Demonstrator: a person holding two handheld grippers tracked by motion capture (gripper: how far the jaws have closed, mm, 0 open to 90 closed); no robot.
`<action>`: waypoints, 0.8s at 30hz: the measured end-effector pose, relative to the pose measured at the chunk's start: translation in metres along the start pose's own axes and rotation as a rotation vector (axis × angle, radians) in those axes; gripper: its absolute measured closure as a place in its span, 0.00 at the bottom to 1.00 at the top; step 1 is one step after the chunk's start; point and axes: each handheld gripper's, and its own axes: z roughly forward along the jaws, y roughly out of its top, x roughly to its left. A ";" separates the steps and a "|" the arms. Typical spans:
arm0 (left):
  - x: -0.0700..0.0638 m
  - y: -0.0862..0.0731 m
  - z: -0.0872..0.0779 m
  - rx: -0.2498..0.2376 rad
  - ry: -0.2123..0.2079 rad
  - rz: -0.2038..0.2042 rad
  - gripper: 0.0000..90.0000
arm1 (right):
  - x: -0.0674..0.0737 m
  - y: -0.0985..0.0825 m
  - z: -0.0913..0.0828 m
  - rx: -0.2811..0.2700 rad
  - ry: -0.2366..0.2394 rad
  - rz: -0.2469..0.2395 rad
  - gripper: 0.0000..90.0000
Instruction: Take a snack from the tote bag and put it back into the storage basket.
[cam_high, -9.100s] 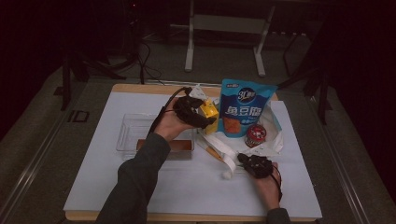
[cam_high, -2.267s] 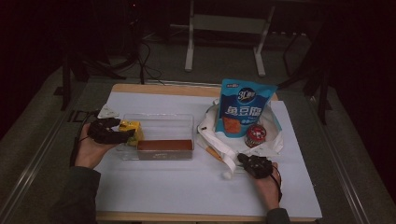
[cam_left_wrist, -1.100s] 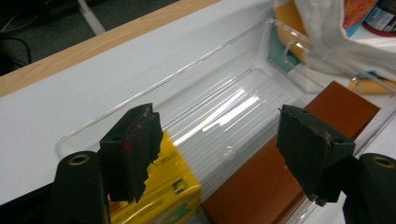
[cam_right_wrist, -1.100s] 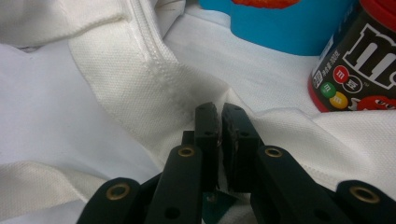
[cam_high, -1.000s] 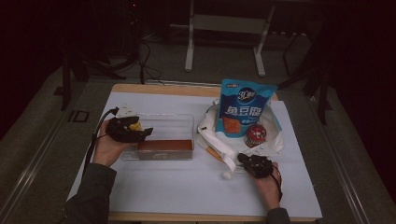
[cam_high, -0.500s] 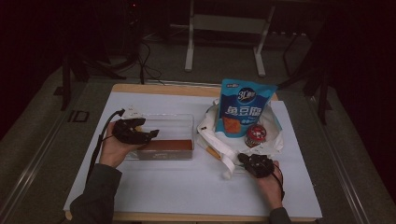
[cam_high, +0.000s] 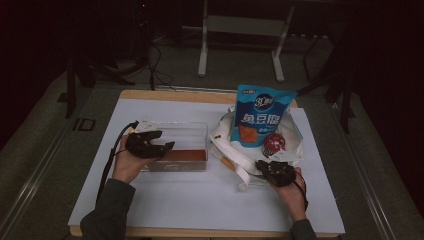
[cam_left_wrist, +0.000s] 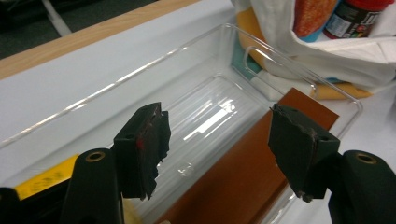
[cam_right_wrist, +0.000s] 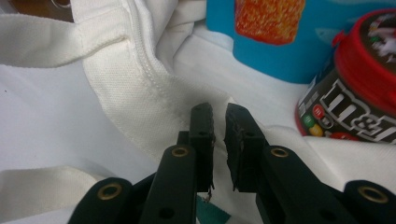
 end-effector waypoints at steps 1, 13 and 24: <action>-0.001 -0.001 0.001 -0.002 -0.003 0.000 0.40 | 0.000 0.002 -0.001 -0.001 0.002 -0.001 0.90; -0.009 -0.010 0.004 -0.026 -0.044 -0.005 0.44 | -0.011 0.026 -0.012 -0.044 -0.001 0.005 0.86; -0.028 -0.019 0.008 -0.051 -0.094 0.045 0.52 | -0.025 0.045 -0.014 -0.059 -0.029 0.028 0.83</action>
